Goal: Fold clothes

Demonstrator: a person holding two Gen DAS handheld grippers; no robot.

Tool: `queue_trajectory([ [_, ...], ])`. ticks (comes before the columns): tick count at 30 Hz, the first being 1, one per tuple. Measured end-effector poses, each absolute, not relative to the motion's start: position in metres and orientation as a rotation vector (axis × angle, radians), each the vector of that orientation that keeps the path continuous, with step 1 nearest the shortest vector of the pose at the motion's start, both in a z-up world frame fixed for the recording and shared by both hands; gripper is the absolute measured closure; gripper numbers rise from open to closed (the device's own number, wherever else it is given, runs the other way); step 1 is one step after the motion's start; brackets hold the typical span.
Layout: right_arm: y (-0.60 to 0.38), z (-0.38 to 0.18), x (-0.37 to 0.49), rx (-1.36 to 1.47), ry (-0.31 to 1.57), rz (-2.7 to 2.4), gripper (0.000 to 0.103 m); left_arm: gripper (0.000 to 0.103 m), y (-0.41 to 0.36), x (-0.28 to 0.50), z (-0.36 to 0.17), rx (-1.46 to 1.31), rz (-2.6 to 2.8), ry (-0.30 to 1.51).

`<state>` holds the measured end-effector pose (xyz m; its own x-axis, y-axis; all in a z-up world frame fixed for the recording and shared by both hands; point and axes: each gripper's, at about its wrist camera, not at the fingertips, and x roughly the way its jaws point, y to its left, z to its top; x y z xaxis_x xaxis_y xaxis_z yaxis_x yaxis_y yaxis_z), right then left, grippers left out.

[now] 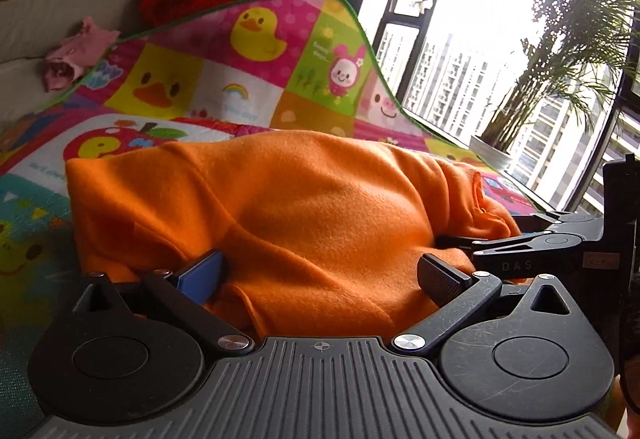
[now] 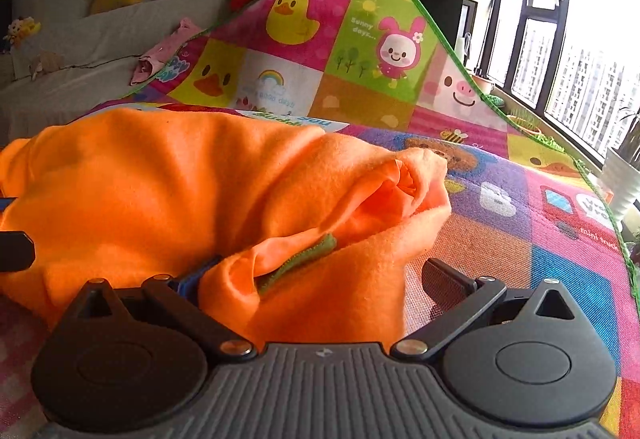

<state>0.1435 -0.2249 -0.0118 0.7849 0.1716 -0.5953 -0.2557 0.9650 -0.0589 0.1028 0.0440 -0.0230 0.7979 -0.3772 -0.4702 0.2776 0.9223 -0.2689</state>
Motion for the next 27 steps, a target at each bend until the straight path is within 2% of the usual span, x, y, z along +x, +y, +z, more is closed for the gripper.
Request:
queue_trajectory([
  [24, -0.243, -0.015, 0.154, 0.015, 0.685, 0.273, 0.000, 0.000, 0.050, 0.098, -0.022, -0.239, -0.363, 0.536],
  [27, -0.256, -0.005, 0.139, 0.168, 0.703, 0.349, 0.000, 0.000, 0.060, 0.093, -0.016, -0.325, -0.340, 0.559],
])
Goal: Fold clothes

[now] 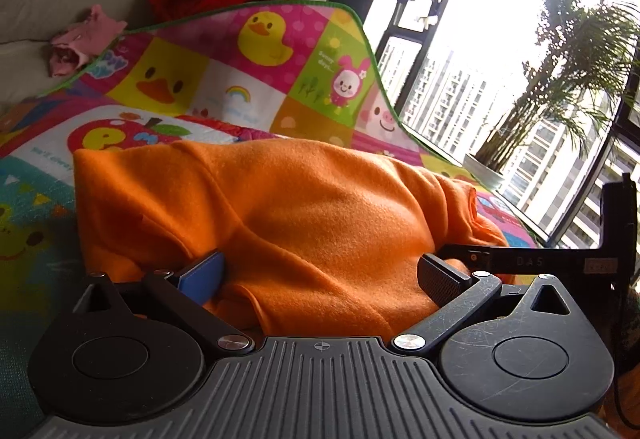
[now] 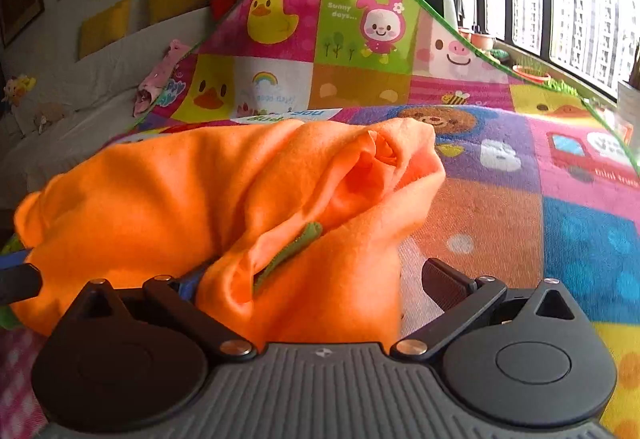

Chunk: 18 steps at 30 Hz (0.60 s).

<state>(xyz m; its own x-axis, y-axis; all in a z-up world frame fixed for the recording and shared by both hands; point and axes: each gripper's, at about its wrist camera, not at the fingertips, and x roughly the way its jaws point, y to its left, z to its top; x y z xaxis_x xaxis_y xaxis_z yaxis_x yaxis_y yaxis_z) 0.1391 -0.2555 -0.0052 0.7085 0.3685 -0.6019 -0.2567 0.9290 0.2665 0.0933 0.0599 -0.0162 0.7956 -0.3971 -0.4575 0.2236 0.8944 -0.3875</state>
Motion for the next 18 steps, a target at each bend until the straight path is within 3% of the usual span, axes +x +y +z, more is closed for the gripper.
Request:
queue_trajectory([
  [2, -0.260, 0.010, 0.129, 0.204, 0.667, 0.419, 0.000, 0.000, 0.067, 0.085, -0.006, -0.398, -0.364, 0.595],
  [7, -0.249, 0.051, 0.155, -0.029, 0.485, 0.322, 0.000, 0.000, 0.060, 0.075, 0.005, -0.525, -0.434, 0.727],
  [13, -0.223, 0.047, 0.258, -0.182, 0.537, 0.312, 0.000, 0.000, 0.050, 0.093, -0.020, -0.696, -0.470, 0.887],
  [14, -0.220, 0.039, 0.271, -0.196, 0.575, 0.315, 0.004, 0.000, 0.049, 0.098, -0.023, -0.694, -0.455, 0.898],
  [16, -0.219, 0.020, 0.290, -0.203, 0.662, 0.322, 0.028, 0.000, 0.053, 0.109, -0.027, -0.683, -0.423, 0.900],
  [18, -0.228, 0.004, 0.294, -0.174, 0.738, 0.344, 0.034, 0.000, 0.060, 0.122, -0.027, -0.679, -0.414, 0.887],
])
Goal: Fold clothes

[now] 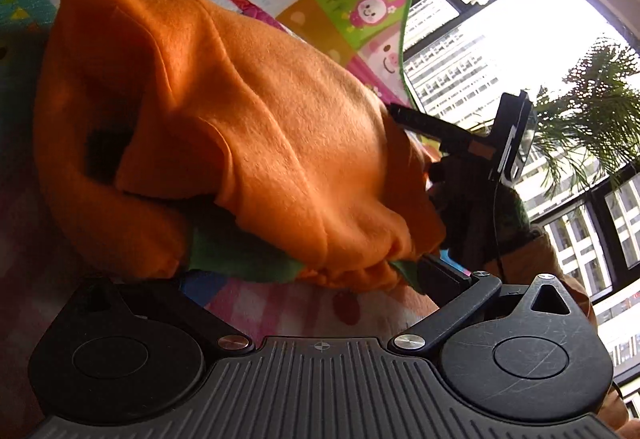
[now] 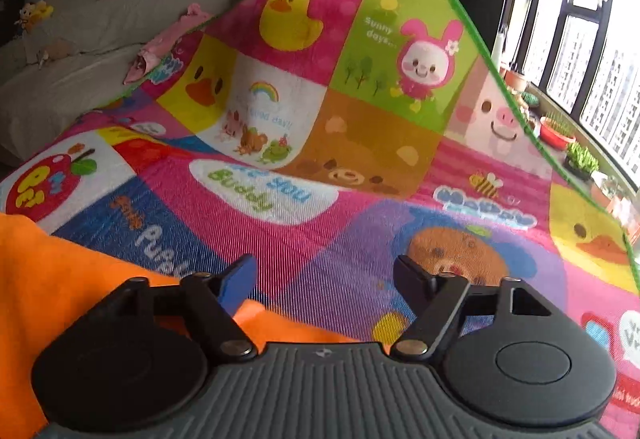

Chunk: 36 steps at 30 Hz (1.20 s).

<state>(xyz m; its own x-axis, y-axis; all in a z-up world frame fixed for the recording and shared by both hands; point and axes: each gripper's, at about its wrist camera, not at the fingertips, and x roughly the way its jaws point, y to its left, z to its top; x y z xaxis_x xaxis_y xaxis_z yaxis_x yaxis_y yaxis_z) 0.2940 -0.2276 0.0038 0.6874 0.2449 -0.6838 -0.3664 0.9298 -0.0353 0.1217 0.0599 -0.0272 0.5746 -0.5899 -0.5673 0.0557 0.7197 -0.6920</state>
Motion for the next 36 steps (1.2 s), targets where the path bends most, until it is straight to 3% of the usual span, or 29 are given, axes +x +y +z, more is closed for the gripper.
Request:
queue_trajectory([
  [8, -0.266, -0.007, 0.200, -0.153, 0.771, 0.408, 0.034, 0.000, 0.072, 0.189, -0.014, -0.432, -0.327, 0.812],
  [16, -0.224, 0.003, 0.086, -0.243, 0.773, 0.666, 0.034, 0.000, 0.086, 0.216, 0.000, -0.324, -0.258, 0.760],
  [20, -0.218, 0.025, 0.077, -0.298, 0.692, 0.703, 0.025, 0.000, 0.100, 0.188, 0.023, -0.238, -0.239, 0.720],
  [27, -0.213, 0.073, 0.116, -0.126, 0.543, 0.670, 0.025, 0.000, 0.095, 0.138, 0.078, -0.216, -0.386, 0.534],
  [34, -0.177, 0.013, 0.121, -0.315, 0.630, 0.615, 0.023, 0.000, 0.058, 0.142, 0.013, -0.159, -0.455, 0.798],
  [36, -0.180, 0.023, 0.110, -0.352, 0.599, 0.625, 0.021, 0.000, 0.052, 0.137, 0.001, -0.101, -0.446, 0.812],
])
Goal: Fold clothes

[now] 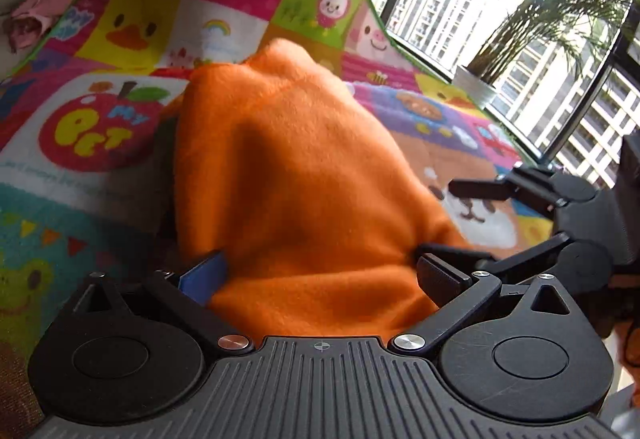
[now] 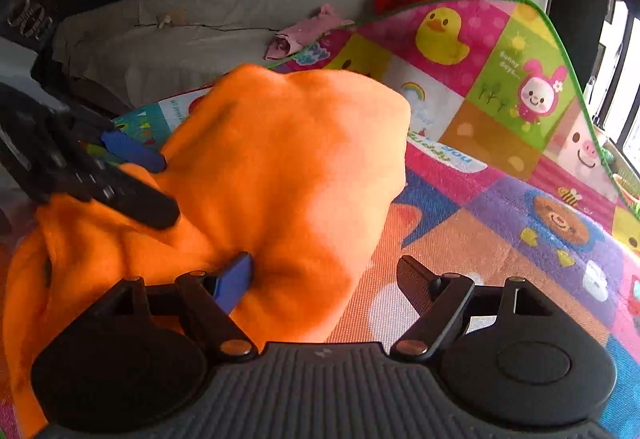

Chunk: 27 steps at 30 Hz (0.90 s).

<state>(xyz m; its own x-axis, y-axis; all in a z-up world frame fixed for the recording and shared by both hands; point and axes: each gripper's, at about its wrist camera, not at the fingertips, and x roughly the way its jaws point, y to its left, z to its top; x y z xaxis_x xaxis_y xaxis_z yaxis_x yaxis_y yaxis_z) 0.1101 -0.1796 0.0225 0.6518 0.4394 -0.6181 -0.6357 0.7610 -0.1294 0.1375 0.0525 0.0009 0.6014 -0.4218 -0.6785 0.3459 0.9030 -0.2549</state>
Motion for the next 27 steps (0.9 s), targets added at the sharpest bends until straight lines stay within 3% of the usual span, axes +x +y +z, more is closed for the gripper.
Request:
queue_trajectory([
  [7, -0.185, 0.058, 0.010, -0.474, 0.488, 0.849, 0.016, 0.000, 0.055, 0.123, 0.017, -0.051, -0.410, 0.749],
  [14, -0.143, 0.010, -0.030, -0.644, 0.527, 0.923, 0.019, 0.000, 0.058, 0.083, 0.046, 0.132, -0.404, 0.597],
  [17, -0.136, 0.001, -0.022, -0.680, 0.515, 0.882, 0.035, 0.000, 0.054, 0.049, 0.054, 0.313, -0.423, 0.513],
  [18, -0.138, 0.006, -0.016, -0.645, 0.528, 0.876, 0.050, 0.000, 0.050, 0.039, 0.053, 0.375, -0.445, 0.501],
  [19, -0.141, 0.012, -0.007, -0.594, 0.551, 0.870, 0.057, 0.000, 0.046, 0.030, 0.051, 0.432, -0.473, 0.499],
  [27, -0.181, 0.028, 0.066, -0.184, 0.777, 0.788, 0.064, 0.000, 0.011, 0.009, 0.024, 0.663, -0.577, 0.468],
])
